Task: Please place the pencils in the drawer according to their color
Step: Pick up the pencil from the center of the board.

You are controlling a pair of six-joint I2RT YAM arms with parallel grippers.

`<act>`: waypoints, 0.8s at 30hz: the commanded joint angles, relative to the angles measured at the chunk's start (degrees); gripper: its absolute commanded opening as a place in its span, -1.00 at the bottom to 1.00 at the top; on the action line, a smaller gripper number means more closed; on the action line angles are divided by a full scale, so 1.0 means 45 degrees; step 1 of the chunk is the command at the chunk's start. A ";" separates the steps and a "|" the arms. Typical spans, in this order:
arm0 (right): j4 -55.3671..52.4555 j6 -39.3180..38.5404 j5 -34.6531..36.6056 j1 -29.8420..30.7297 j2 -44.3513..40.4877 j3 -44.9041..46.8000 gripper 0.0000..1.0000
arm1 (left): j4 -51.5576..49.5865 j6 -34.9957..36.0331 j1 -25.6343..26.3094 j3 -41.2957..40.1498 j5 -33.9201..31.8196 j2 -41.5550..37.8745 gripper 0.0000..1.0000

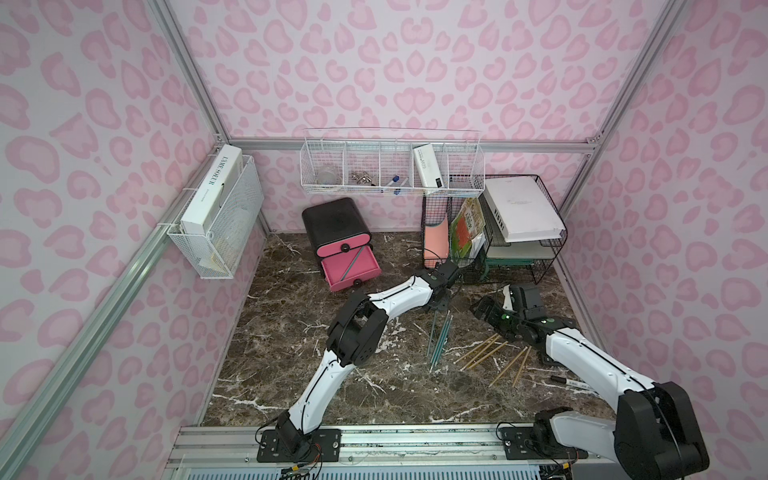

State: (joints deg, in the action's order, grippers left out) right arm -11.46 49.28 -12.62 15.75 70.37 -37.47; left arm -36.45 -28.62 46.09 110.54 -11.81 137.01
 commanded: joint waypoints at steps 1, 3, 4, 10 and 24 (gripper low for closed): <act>0.0105 -0.0035 0.0032 0.0015 0.0010 -0.0071 0.98 | -0.2147 -0.0006 0.0119 -0.0274 0.0614 0.0349 -0.05; 0.0106 -0.0045 0.0032 0.0016 -0.0012 -0.0063 0.99 | -0.2142 -0.0026 0.0163 -0.0287 0.0586 0.0354 -0.06; 0.0106 -0.0054 0.0052 0.0016 -0.0031 -0.0059 0.98 | -0.2149 -0.0009 0.0178 -0.0277 0.0593 0.0354 -0.07; 0.0096 -0.0052 0.0052 0.0023 -0.0053 -0.0013 0.98 | -0.2161 0.0013 0.0228 -0.0243 0.0592 0.0466 -0.20; 0.0203 -0.0010 0.0013 0.0010 -0.0052 -0.0022 0.99 | -0.2405 -0.0465 0.0628 -0.0609 0.0519 0.0355 -0.21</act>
State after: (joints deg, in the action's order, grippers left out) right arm -11.29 49.30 -12.64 15.75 70.26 -37.47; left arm -35.44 -30.55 48.31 109.47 -15.68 136.92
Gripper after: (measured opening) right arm 0.992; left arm 0.393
